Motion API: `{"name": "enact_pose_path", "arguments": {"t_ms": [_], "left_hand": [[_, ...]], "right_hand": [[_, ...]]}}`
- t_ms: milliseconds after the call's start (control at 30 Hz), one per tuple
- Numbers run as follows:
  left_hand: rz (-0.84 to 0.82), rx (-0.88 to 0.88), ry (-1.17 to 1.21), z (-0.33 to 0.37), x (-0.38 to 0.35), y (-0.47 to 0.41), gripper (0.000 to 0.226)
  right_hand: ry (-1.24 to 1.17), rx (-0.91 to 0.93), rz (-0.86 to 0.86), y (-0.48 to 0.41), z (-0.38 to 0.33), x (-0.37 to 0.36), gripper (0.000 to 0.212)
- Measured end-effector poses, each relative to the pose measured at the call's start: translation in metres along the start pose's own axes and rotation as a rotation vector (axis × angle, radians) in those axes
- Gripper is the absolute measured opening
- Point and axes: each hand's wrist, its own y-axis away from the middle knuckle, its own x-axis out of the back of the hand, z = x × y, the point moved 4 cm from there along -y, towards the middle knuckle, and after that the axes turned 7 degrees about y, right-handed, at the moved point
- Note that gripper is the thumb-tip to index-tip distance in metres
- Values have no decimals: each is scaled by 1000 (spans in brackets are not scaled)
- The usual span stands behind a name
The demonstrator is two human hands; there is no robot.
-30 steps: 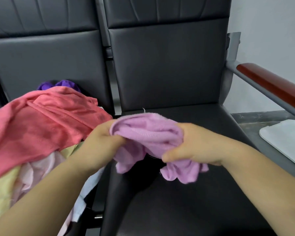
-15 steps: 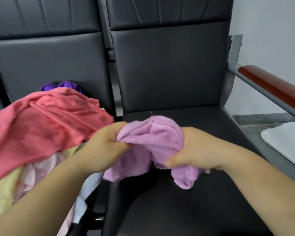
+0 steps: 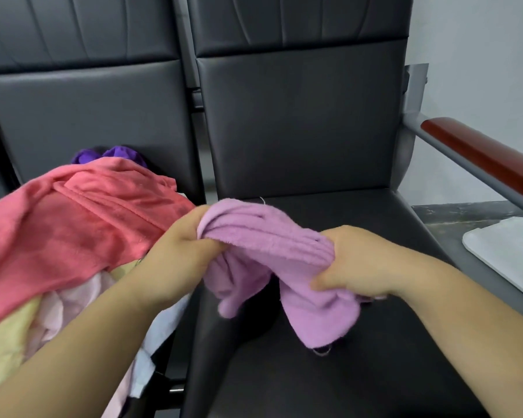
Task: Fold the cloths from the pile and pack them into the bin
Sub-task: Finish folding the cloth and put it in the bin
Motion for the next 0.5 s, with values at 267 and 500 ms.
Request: {"name": "enact_pose_path", "arguments": {"t_ms": [267, 500], "left_hand": [[-125, 108, -669, -15, 0, -6, 25], [106, 19, 118, -2, 0, -6, 32]], "right_hand": [[-518, 61, 57, -2, -6, 9, 7], [169, -39, 132, -12, 8, 3, 14]]}}
